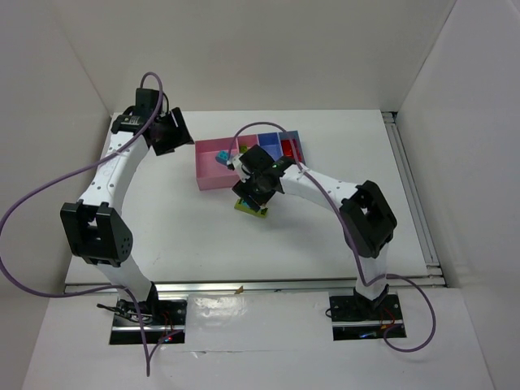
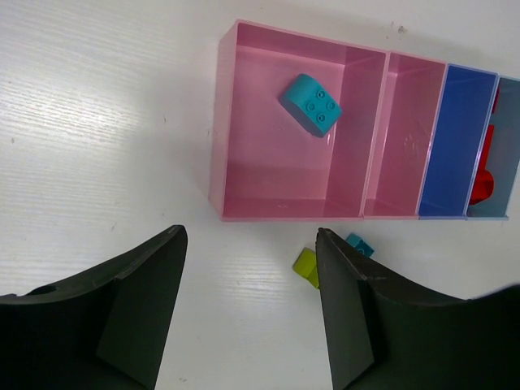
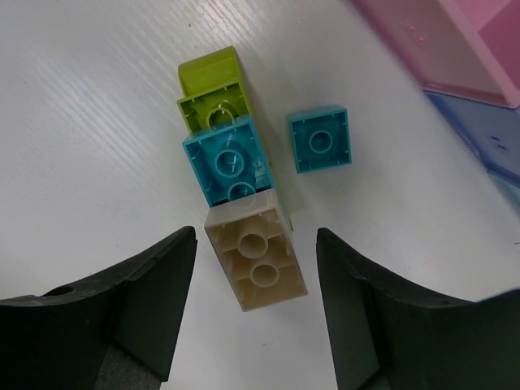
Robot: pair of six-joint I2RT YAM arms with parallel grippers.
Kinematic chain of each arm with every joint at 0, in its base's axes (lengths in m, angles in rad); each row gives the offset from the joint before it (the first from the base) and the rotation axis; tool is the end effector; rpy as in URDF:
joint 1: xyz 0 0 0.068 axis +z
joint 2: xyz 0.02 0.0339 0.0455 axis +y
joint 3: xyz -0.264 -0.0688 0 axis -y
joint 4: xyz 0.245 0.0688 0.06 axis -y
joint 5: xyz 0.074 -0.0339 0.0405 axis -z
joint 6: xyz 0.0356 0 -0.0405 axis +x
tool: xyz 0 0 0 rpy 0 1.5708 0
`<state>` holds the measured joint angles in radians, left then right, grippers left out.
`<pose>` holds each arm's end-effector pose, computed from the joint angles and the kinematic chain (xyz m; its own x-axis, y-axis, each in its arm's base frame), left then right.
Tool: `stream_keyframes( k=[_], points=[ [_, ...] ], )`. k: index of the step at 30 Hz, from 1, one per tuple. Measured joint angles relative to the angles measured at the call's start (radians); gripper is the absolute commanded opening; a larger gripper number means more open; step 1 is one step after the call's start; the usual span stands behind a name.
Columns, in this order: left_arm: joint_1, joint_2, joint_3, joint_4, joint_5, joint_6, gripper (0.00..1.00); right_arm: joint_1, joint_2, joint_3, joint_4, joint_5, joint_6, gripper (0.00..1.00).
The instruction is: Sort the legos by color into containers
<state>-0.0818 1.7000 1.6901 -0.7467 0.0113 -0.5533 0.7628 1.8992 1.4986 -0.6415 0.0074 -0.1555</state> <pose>0.3780 -0.0314 0.3576 -0.6293 -0.4756 -0.6146 -0.2830 0.8768 -0.3887 0.2962 0.2827 0.2285 -0.5101 -0.7018 -0.4973 -0.7766 0.6243 -0.0844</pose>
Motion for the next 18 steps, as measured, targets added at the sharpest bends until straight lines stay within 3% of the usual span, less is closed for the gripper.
stream_keyframes(
  k=[9, 18],
  points=[
    [0.0, 0.0, -0.011, 0.007, 0.013, 0.0, 0.74, -0.009, 0.037, 0.0, 0.0, -0.027, 0.0, 0.4],
    [0.0, 0.0, -0.011, 0.008, 0.047, 0.005, 0.74, -0.011, 0.008, -0.003, -0.006, -0.037, 0.023, 0.24]
  ],
)
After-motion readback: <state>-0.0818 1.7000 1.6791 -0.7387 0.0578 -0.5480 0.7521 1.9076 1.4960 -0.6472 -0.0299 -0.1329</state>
